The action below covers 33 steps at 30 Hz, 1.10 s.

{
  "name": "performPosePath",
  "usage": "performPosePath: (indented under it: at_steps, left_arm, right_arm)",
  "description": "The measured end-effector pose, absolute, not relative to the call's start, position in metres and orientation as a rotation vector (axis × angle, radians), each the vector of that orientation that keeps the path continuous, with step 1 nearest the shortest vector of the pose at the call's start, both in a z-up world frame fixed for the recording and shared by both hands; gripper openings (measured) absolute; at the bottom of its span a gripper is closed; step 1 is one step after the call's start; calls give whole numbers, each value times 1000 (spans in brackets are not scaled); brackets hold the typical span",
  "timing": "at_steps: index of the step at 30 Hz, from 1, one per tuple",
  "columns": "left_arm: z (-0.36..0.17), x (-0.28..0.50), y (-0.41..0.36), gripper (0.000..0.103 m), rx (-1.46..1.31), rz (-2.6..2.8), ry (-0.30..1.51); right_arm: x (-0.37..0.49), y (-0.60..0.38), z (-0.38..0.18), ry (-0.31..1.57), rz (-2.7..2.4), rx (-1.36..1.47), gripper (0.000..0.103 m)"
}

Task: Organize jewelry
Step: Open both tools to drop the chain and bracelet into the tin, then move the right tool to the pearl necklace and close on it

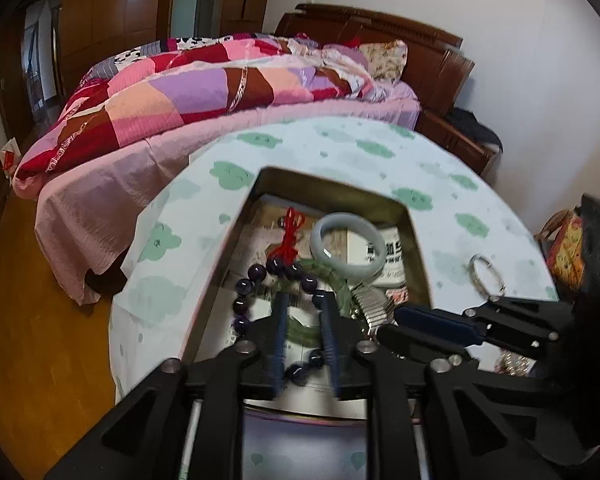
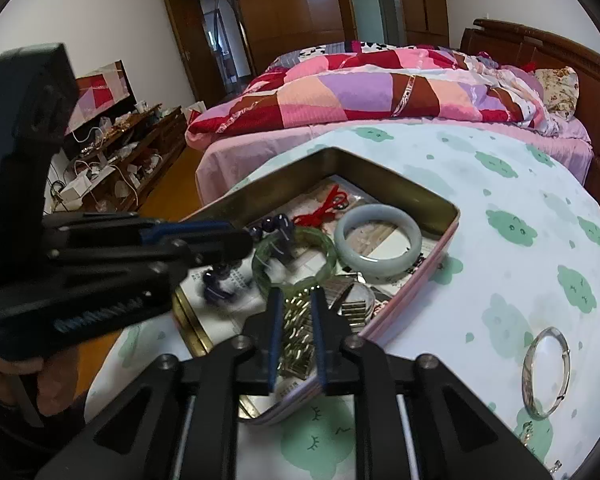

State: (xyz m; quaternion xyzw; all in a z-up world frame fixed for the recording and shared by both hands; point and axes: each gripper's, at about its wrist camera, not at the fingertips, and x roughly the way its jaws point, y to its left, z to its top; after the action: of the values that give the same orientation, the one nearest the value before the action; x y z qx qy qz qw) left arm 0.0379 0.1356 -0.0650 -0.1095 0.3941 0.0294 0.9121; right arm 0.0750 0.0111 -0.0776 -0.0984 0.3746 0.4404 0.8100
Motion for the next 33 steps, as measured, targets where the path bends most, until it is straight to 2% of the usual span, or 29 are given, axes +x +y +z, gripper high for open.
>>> performPosePath:
  at_steps: [1,2,3,5,11,18,23,30,33]
  left_arm:
    - [-63,36,136,52,-224,71,805]
    - [-59,34,137,67,-219,90,784]
    - [-54,30,137,69,-213,100,753]
    - [-52,29,137,69,-218,91,753]
    - [-53,28,131,69,-231,116,760]
    - [-49,24,92,69,-157,118,741]
    - [-48,22,54,69,-57,67,745]
    - [-62,21,12,69,30,-9,790]
    - [-66,19,-2,69,59,-31,801]
  right_arm:
    - [74,10,-77,797,940,-206,24]
    - [75,9,-76,796,939,-203,30]
    - [74,9,-76,795,939,-200,43]
    - [73,5,-73,778,939,-188,52]
    - [73,-12,-66,760,926,-174,52]
    - [82,-84,-54,738,796,-113,55]
    - [87,-146,-59,752,658,-83,55]
    - [86,-184,-75,807,596,-84,55]
    - [83,-183,-84,837,610,-96,47]
